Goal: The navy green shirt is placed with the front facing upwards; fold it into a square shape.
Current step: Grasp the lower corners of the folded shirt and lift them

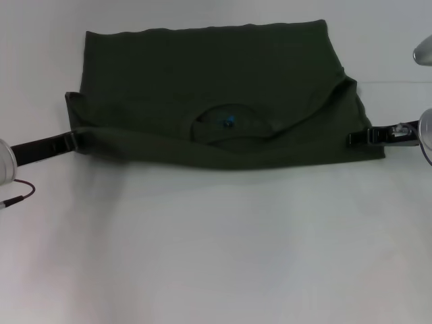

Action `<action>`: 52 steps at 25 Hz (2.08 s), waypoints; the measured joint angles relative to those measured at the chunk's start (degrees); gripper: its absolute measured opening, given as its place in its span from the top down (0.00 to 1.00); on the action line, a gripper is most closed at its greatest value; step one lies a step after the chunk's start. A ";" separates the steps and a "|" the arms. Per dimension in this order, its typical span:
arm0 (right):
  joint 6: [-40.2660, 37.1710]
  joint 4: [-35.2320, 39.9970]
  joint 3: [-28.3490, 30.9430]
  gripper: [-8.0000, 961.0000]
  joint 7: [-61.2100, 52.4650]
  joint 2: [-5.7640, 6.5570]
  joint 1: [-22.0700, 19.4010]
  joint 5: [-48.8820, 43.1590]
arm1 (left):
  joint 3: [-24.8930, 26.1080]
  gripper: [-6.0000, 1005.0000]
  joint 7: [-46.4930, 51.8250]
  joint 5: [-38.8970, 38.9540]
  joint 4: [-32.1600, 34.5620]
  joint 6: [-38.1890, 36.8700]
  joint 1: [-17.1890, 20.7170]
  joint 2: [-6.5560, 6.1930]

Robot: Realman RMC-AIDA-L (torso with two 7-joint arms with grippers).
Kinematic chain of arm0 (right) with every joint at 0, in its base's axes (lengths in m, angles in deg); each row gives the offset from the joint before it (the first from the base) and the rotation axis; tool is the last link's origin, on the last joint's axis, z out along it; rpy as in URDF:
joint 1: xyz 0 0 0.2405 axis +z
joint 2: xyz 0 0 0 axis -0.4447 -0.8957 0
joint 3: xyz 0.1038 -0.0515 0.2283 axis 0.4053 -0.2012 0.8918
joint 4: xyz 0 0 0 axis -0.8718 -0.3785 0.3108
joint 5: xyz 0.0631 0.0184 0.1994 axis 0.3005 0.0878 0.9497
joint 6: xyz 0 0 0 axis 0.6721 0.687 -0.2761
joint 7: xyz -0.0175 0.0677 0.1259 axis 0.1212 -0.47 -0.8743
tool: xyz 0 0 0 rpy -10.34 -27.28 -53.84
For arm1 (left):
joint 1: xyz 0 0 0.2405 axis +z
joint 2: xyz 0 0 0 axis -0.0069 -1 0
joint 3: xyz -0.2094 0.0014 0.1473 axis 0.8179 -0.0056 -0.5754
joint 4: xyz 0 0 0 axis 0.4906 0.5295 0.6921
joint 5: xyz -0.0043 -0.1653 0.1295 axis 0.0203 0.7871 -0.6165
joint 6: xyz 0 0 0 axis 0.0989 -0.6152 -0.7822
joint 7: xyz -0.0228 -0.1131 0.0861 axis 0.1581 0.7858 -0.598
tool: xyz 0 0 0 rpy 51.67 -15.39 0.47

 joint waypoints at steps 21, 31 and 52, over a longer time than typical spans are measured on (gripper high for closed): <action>0.54 -0.79 -0.19 0.53 -0.34 -0.03 -0.13 0.22 | 1.11 0.95 -0.39 0.09 -0.14 0.02 -0.07 0.09; -3.11 2.02 0.47 0.90 -0.43 0.11 -1.18 0.60 | 1.03 0.95 -0.01 0.09 0.30 -2.68 0.07 -0.05; -57.55 24.84 10.76 0.95 3.76 2.79 -16.45 0.01 | 8.74 0.95 10.46 -21.76 15.02 -50.60 3.50 -4.92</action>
